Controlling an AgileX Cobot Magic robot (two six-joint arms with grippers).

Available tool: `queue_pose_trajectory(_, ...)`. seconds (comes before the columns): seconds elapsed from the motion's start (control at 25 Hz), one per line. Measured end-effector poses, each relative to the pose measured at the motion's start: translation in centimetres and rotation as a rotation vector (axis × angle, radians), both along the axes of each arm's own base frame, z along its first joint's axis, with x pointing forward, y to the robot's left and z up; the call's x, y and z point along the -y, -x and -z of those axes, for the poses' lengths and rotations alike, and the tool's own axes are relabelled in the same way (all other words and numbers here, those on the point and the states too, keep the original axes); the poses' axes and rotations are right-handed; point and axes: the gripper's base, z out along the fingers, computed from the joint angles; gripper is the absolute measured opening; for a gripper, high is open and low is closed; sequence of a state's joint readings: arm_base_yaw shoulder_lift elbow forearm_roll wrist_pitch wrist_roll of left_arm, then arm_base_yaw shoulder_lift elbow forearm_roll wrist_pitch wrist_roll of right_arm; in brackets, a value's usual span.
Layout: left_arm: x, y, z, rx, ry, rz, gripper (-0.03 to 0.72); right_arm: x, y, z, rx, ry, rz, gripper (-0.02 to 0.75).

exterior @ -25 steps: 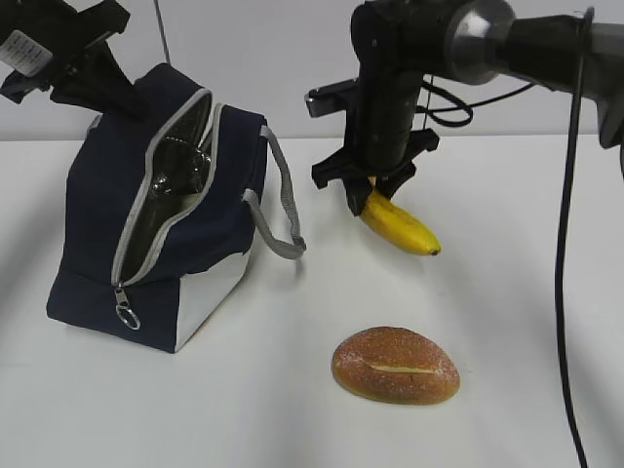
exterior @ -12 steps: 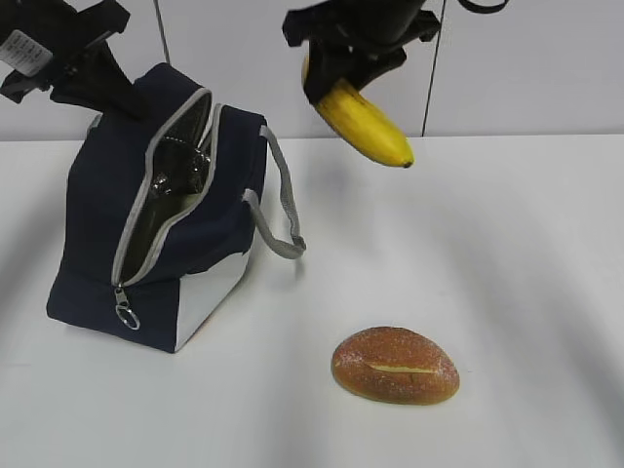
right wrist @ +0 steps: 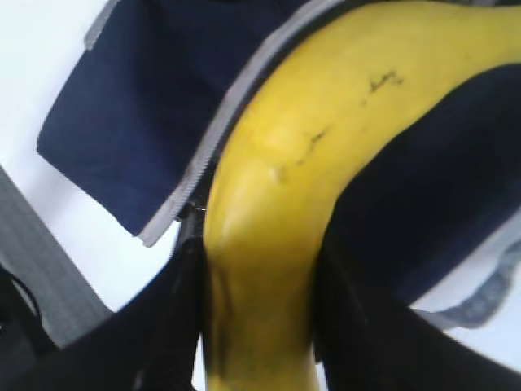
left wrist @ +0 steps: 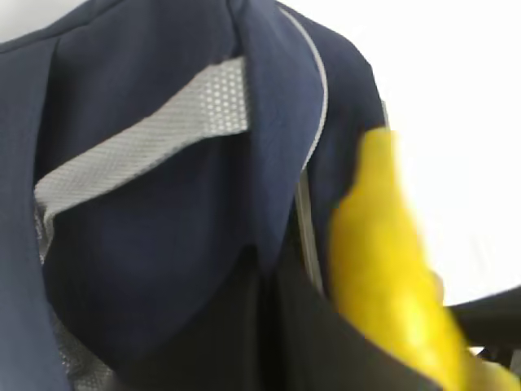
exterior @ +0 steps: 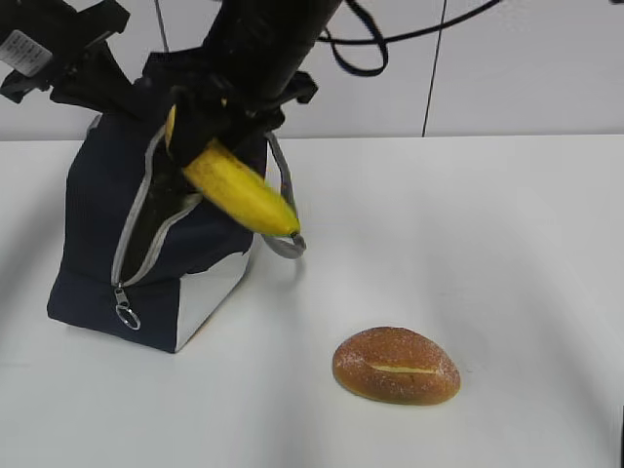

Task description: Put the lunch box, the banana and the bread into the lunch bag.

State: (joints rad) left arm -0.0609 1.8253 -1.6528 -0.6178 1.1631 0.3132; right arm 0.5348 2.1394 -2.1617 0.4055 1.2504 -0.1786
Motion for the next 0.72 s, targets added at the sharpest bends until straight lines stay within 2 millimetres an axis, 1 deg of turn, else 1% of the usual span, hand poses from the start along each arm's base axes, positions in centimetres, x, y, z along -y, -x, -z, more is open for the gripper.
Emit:
queue_pose_trajectory(0.12,0.0,0.1,0.0,-0.005,-0.002,0.004,-0.003,-0.8,-0.5,2.1,-0.063,-0.017,-0.01,0.298)
queue_pose_trajectory(0.24,0.0,0.1,0.0,-0.01,-0.002,0.007,-0.003,-1.3,-1.1,3.7,-0.088,-0.022,-0.004,0.298)
queue_pose_trajectory(0.4,0.0,0.1,0.0,-0.012,-0.003,0.009,-0.003,-2.0,-1.9,4.2,-0.113,-0.081,0.073,0.298)
queue_pose_trajectory(0.72,0.0,0.2,0.1,-0.016,-0.003,0.011,-0.003,-2.3,-3.5,4.0,-0.131,-0.205,0.308,0.298)
